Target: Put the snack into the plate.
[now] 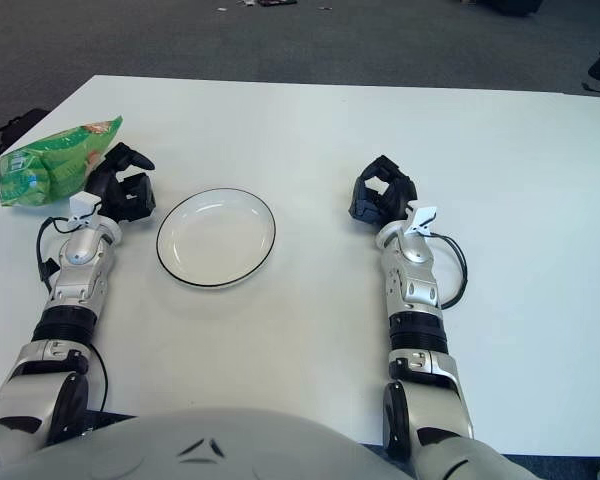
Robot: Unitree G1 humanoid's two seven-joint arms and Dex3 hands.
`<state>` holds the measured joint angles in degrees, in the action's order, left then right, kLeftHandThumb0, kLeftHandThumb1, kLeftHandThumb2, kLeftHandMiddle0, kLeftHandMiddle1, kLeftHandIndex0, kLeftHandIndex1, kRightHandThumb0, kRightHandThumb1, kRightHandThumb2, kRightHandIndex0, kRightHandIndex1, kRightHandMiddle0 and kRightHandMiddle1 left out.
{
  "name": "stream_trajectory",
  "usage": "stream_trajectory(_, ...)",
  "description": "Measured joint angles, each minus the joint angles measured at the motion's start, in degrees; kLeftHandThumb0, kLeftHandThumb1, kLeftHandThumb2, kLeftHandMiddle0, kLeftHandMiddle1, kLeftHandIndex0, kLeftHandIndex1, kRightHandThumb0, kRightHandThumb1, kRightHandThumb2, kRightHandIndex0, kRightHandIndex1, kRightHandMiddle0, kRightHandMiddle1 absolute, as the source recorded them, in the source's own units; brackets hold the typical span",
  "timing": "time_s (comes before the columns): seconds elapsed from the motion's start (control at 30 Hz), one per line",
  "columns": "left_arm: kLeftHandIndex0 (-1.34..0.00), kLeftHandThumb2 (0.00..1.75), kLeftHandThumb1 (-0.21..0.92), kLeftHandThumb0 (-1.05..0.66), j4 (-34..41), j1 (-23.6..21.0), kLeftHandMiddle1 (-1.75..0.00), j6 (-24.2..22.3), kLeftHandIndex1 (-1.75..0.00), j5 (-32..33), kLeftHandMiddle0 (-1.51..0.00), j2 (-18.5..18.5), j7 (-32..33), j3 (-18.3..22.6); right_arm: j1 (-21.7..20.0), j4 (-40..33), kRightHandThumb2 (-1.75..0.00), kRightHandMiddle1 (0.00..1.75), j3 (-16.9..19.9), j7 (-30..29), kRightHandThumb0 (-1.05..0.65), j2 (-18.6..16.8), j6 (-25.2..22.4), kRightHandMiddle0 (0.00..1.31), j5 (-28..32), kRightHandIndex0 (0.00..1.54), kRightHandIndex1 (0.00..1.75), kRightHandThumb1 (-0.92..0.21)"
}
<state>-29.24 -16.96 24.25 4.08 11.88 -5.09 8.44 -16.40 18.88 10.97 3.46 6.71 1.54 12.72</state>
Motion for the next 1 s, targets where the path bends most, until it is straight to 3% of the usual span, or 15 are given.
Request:
stream_trajectory(0.47,-0.48,1.1,0.49,-0.43,-0.5,0.0,-1.75,1.3,-1.75,-0.4,-1.12,0.2,0.3,0.0,0.8,-2.2,-1.36,1.75,-0.6,0.0,-0.49,-0.6,-2.4,0.64,-0.3,1.29,1.75,-0.28)
stream_trajectory(0.7,-0.46,1.06,0.52,-0.42,-1.0,-0.2,-1.75,5.1,-1.75,-2.1,-1.07,0.5,0.8,-0.2,1.2,-3.1,-1.36,1.75,-1.2,0.0,-0.49,-0.9,-3.1,0.64,-0.4,1.28,1.75,-0.28)
stream_trajectory(0.87,-0.43,1.02,0.55,-0.41,-2.0,-0.6,-1.75,10.4,-1.75,-6.1,-1.03,1.5,5.2,-0.2,1.6,-3.9,-1.37,1.75,-1.4,-0.2,-0.49,-1.3,-3.9,0.65,-0.6,1.27,1.75,-0.27)
stream_trajectory(1.0,-0.42,1.0,0.57,-0.41,-0.2,-0.1,-1.75,12.5,-1.75,-13.5,-1.01,2.5,12.5,-0.2,1.7,-4.5,-1.37,1.75,-1.8,-0.3,-0.49,-1.5,-4.3,0.65,-0.7,1.27,1.75,-0.27)
